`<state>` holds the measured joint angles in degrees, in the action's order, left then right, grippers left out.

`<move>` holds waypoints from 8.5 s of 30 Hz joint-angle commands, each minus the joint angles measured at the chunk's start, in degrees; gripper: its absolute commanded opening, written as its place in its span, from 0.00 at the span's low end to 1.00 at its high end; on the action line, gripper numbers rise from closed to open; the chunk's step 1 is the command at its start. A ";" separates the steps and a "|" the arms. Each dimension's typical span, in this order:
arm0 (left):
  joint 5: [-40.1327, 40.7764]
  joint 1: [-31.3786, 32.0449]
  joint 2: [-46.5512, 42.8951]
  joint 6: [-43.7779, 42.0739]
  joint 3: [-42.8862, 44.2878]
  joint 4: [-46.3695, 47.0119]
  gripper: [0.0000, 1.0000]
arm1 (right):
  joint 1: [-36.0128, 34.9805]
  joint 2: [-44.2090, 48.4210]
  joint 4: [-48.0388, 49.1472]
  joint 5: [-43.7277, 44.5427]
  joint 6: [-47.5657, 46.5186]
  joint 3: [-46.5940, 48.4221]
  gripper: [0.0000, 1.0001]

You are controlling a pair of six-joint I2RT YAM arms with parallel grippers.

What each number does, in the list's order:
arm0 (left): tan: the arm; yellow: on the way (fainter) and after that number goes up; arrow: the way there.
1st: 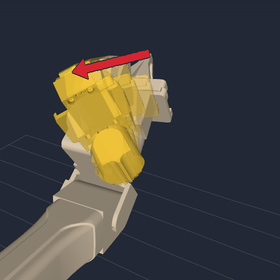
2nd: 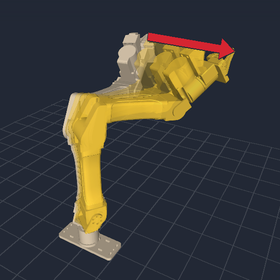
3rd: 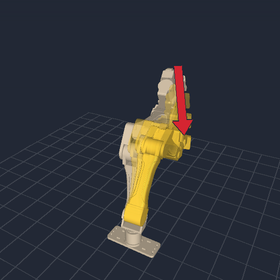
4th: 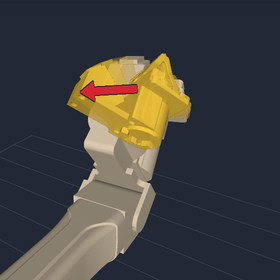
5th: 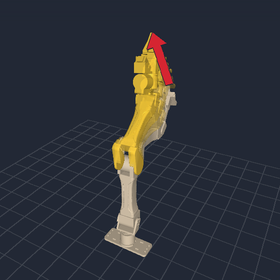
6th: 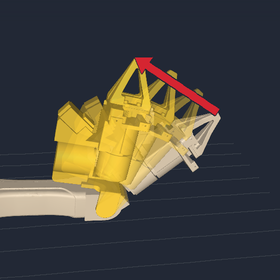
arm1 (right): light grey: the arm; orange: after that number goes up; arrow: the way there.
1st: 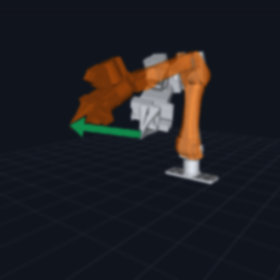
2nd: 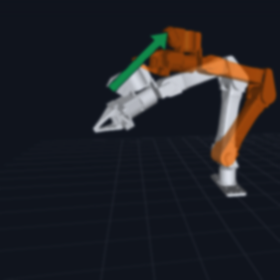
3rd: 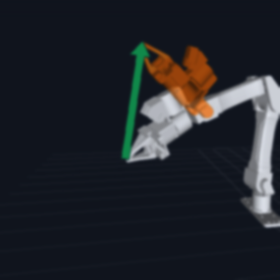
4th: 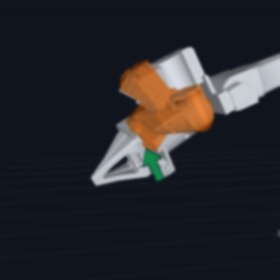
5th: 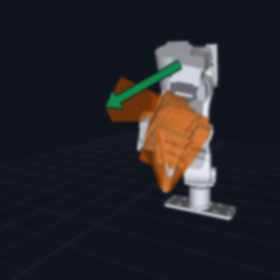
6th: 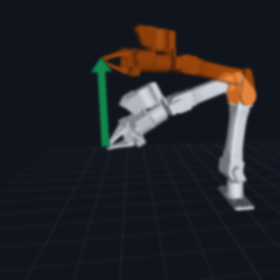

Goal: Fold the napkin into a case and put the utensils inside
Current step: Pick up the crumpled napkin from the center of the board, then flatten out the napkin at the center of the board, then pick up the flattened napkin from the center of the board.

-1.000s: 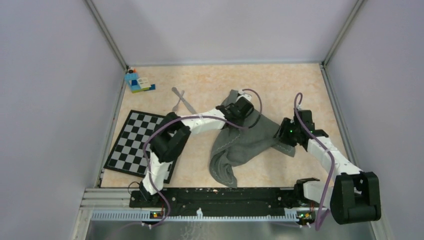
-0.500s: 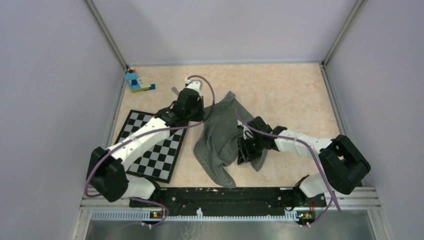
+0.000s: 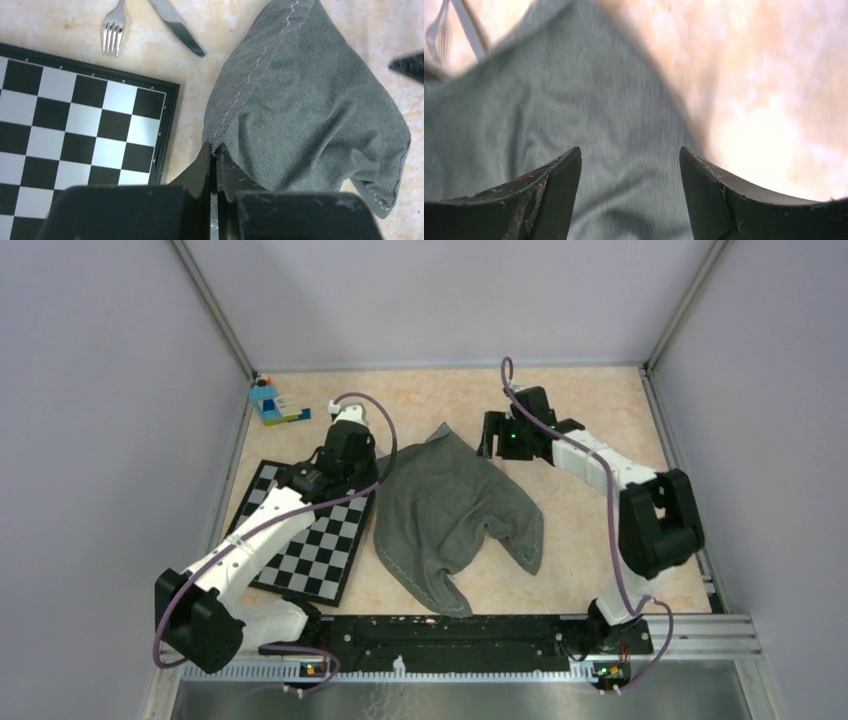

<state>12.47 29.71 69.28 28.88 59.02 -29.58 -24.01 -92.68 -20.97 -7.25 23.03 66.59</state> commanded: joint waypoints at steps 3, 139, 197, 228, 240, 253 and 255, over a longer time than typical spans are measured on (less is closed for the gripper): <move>2.64 -0.39 -5.24 2.49 -1.26 -3.69 0.00 | -0.07 -17.39 3.64 -2.38 -7.58 12.42 0.68; -41.23 -6.60 -30.71 -19.29 24.00 16.06 0.00 | -45.17 35.01 -18.76 34.82 -17.49 30.67 0.00; -2.19 27.60 28.46 38.93 -3.44 17.93 0.77 | 14.20 18.81 -7.25 0.18 6.77 -28.18 0.67; 0.24 26.44 10.25 18.24 -13.47 6.62 0.18 | 23.56 26.18 -38.99 52.30 28.00 -14.26 0.43; -4.46 25.05 -0.15 9.49 -10.36 16.61 0.99 | 23.81 13.89 -16.74 8.07 0.18 -2.37 0.77; -1.38 12.98 27.45 16.21 1.31 48.56 0.99 | 27.40 -24.72 -1.70 0.17 -2.92 28.48 0.80; -1.65 11.65 31.85 16.89 3.64 49.86 0.99 | 28.04 -29.37 -3.23 0.42 -3.09 33.74 0.81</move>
<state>9.52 43.97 94.78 43.51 58.04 11.46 2.87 -116.18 -25.69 -5.34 22.09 91.18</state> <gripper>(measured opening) 0.987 0.805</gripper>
